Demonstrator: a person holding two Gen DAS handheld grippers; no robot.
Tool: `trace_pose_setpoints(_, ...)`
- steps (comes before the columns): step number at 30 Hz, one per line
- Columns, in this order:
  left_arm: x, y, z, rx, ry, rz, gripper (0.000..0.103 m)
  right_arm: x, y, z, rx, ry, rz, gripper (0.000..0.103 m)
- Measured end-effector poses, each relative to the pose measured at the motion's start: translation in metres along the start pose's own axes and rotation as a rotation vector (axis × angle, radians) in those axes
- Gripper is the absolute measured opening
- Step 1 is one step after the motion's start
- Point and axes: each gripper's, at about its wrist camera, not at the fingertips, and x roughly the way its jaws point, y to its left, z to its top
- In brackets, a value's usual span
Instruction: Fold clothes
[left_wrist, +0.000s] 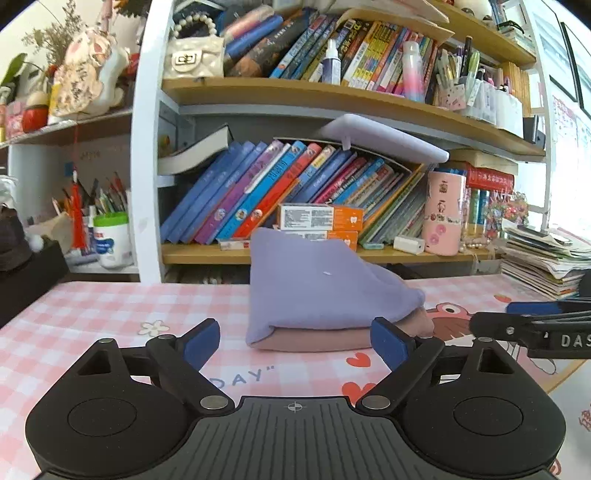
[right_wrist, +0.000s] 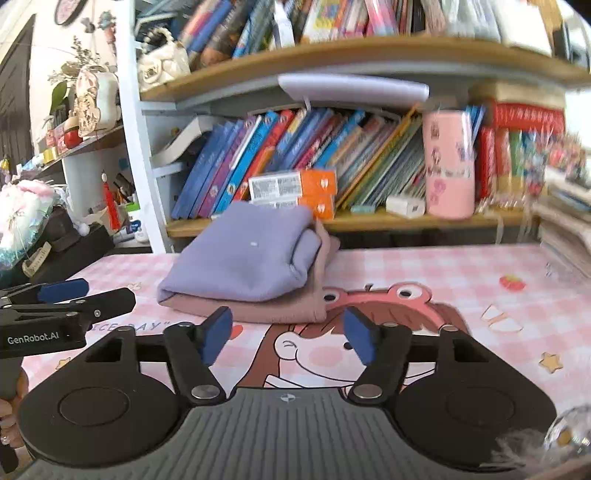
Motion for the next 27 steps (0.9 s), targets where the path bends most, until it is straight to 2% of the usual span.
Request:
trace_pose_setpoints(9,0.003,-0.004,-0.008,0.019,0.01,0.047,0.091,0.002,0.012,-0.01,-0.134,-0.018,-0.128,0.083)
trace_pose_setpoints(13,0.004,-0.008,-0.009,0.039,0.013,0.042,0.091,0.004,0.012,-0.012,-0.146,-0.011,-0.142,0.087)
trace_pose_setpoints(15,0.004,-0.008,-0.009,0.044,0.015,0.04,0.096,0.005,0.013,-0.014,-0.16,-0.014,-0.152,0.088)
trace_pose_setpoints(22,0.006,-0.012,-0.01,0.065,0.025,0.043,0.101,0.008,0.017,-0.017,-0.189,-0.006,-0.163,0.103)
trace_pose_setpoints(27,0.008,-0.014,-0.01,0.077,0.035,0.053,0.103,0.009,0.016,-0.017,-0.182,-0.001,-0.171,0.103)
